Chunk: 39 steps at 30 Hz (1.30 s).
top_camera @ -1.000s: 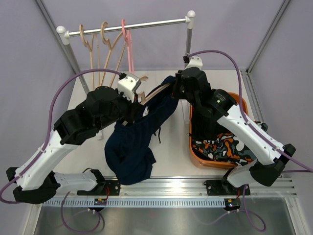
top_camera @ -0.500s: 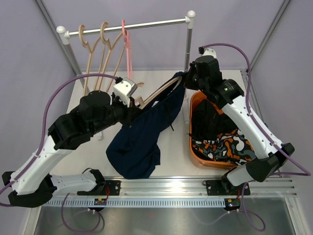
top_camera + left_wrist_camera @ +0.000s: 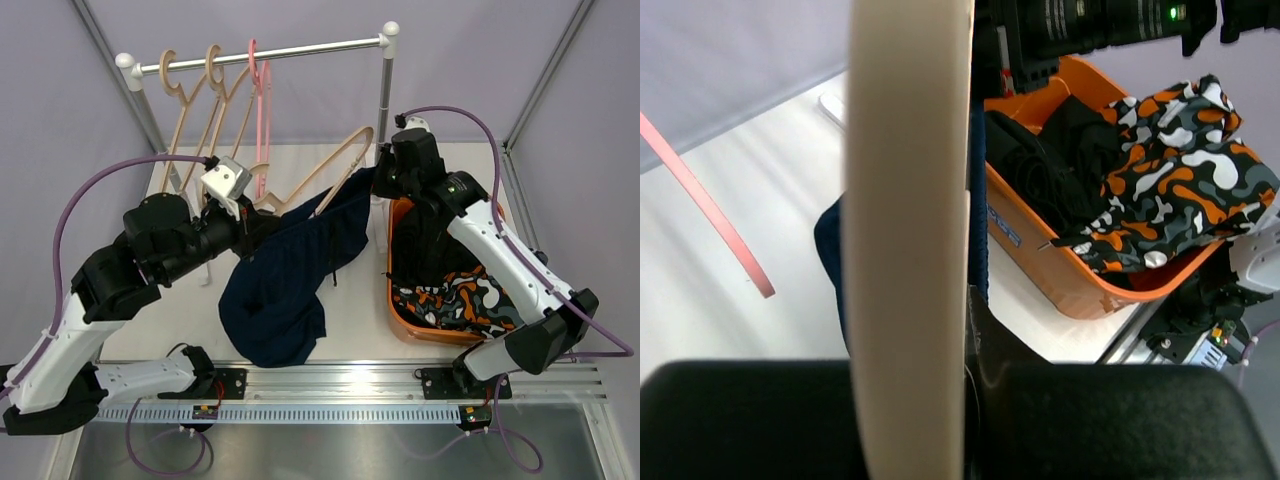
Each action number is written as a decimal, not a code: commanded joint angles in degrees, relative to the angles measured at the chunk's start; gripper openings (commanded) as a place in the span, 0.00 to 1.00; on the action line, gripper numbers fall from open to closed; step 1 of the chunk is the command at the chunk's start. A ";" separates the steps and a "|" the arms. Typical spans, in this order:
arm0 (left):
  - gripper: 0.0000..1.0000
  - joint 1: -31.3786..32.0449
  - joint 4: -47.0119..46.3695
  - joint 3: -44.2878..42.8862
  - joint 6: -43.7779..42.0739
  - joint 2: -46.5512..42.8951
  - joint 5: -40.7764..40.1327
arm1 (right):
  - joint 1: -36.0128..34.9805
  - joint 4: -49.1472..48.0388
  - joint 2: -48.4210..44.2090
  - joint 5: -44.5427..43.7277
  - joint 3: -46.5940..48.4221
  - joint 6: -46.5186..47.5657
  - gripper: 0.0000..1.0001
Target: Remove the shorts from the hanger
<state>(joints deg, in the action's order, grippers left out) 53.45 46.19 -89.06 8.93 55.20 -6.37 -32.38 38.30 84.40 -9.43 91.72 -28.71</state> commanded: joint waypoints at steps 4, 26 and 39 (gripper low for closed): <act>0.00 0.16 -13.99 2.30 1.97 -3.43 -6.98 | -9.52 -2.27 -3.98 -7.51 -2.52 0.06 0.00; 0.00 0.16 -19.74 -3.58 3.11 9.48 -24.12 | -37.32 -25.14 -13.63 -59.29 25.45 48.16 0.00; 0.00 -0.10 -17.28 -7.27 3.20 14.67 -22.63 | -37.32 -43.23 -25.68 -59.20 14.03 61.59 0.01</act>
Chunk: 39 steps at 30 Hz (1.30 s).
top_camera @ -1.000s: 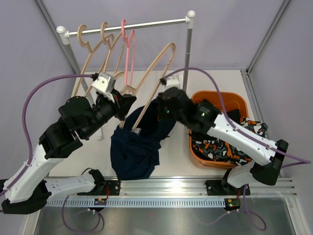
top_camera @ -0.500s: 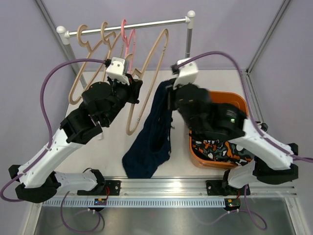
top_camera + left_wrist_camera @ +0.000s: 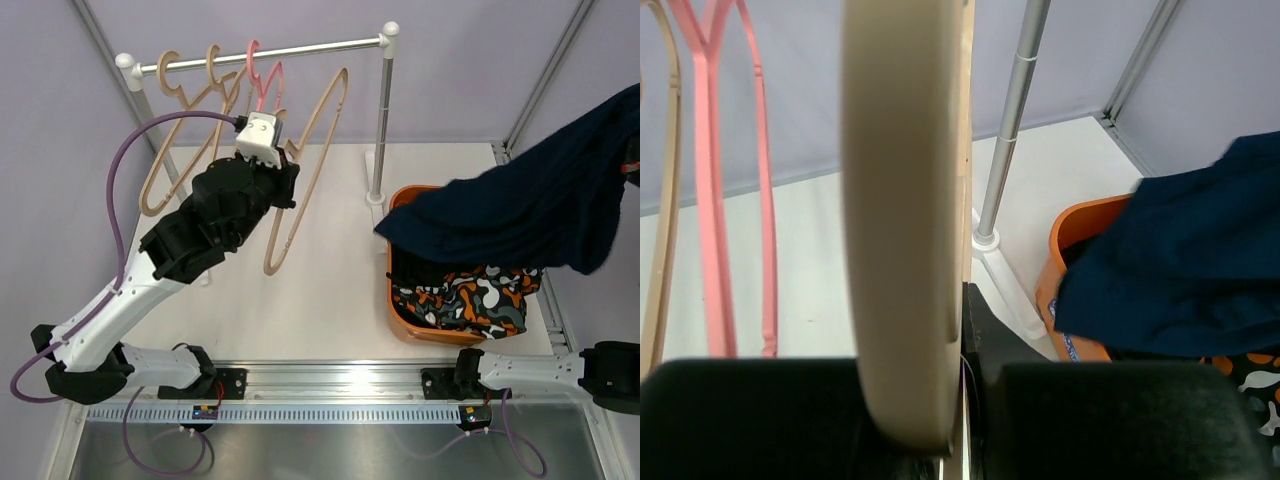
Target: Remove the shorts from the hanger
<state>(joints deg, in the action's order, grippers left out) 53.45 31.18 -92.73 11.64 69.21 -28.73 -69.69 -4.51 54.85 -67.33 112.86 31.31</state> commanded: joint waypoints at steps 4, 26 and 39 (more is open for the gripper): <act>0.00 -0.10 -1.91 -4.92 0.58 2.77 0.17 | 0.52 11.07 2.54 -1.67 -13.27 -13.05 0.01; 0.00 -6.60 8.55 -20.20 3.57 17.44 6.13 | 35.68 39.78 -4.04 39.37 -53.13 -68.38 0.00; 0.00 -13.11 5.13 -27.33 -0.03 22.99 11.68 | 35.94 34.74 -18.64 48.71 -78.42 -82.38 0.10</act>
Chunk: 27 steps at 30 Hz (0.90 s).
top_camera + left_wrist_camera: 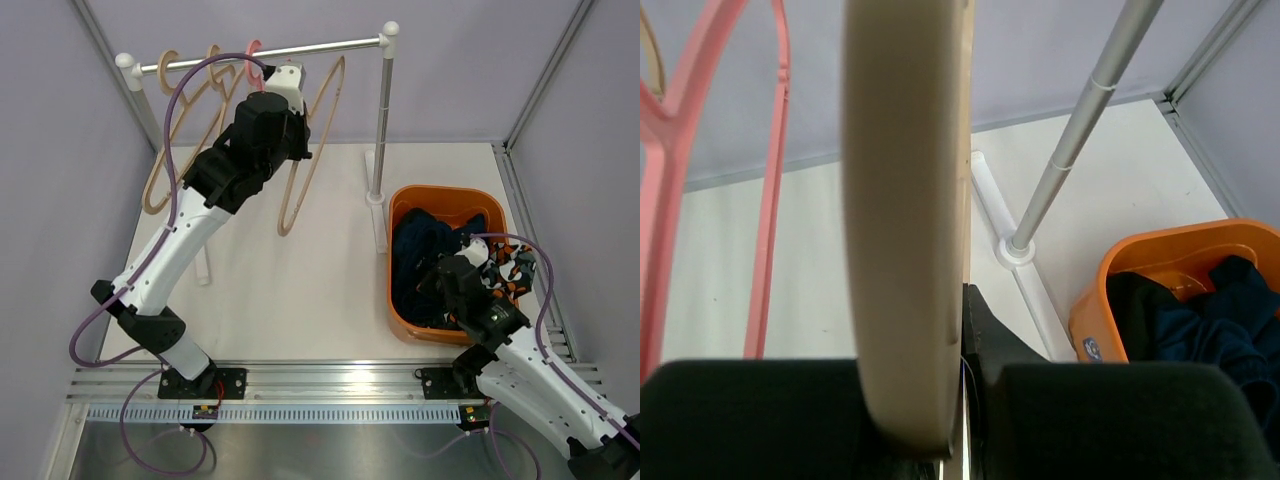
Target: Remove the shorts from the hanger
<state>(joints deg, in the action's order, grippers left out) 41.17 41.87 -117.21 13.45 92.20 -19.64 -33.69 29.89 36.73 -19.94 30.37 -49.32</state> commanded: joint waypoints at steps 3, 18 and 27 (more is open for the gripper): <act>0.00 -1.09 -7.67 -3.46 -3.34 0.95 2.50 | -0.06 2.89 -1.40 -0.96 8.99 1.68 0.30; 0.00 -6.97 -10.39 -17.79 -3.87 12.99 3.64 | -0.14 9.84 2.12 2.89 29.22 14.60 0.78; 0.01 -9.52 -19.10 -18.23 -4.84 16.16 6.72 | -0.14 12.12 1.33 1.05 33.61 17.33 0.78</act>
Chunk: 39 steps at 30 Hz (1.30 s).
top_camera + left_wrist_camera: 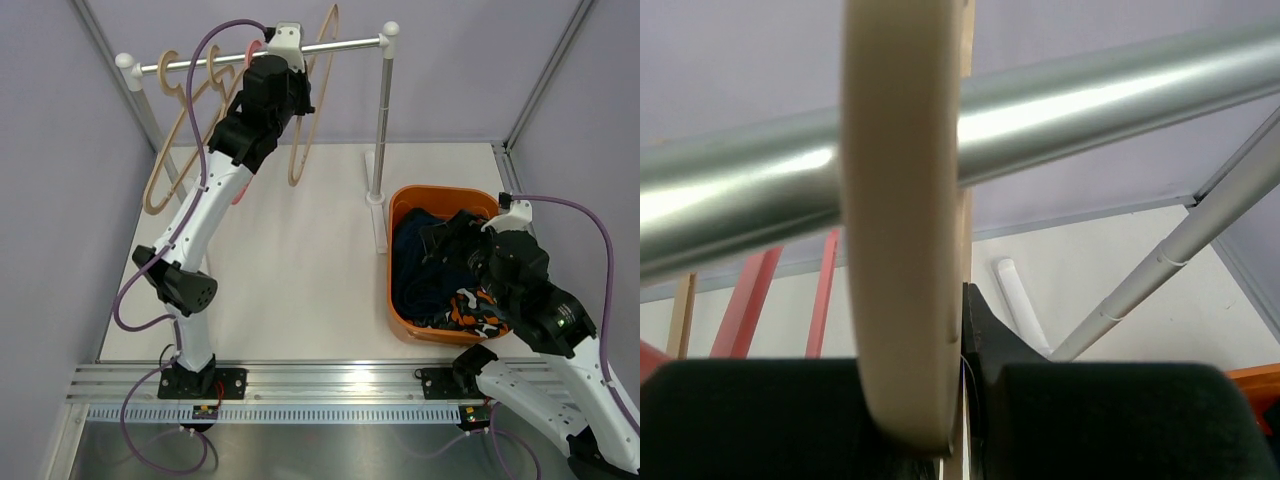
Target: Remove the shorts from the hanger
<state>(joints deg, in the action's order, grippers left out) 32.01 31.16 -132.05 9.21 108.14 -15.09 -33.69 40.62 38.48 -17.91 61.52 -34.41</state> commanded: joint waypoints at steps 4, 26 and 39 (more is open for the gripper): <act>0.02 -0.90 -8.66 -5.67 -0.16 3.12 2.70 | -0.14 1.48 -0.86 -1.25 2.29 3.04 0.78; 0.11 -2.74 -10.06 -5.15 4.15 7.62 4.72 | -0.15 1.48 -0.51 1.30 1.85 3.04 0.78; 0.12 -3.80 -12.52 -4.80 4.24 8.05 2.61 | -0.06 2.00 -0.51 1.56 1.68 2.51 0.78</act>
<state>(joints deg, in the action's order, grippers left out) 29.28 22.81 -135.02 12.53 115.70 -11.18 -33.69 42.92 37.89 -16.95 62.24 -31.88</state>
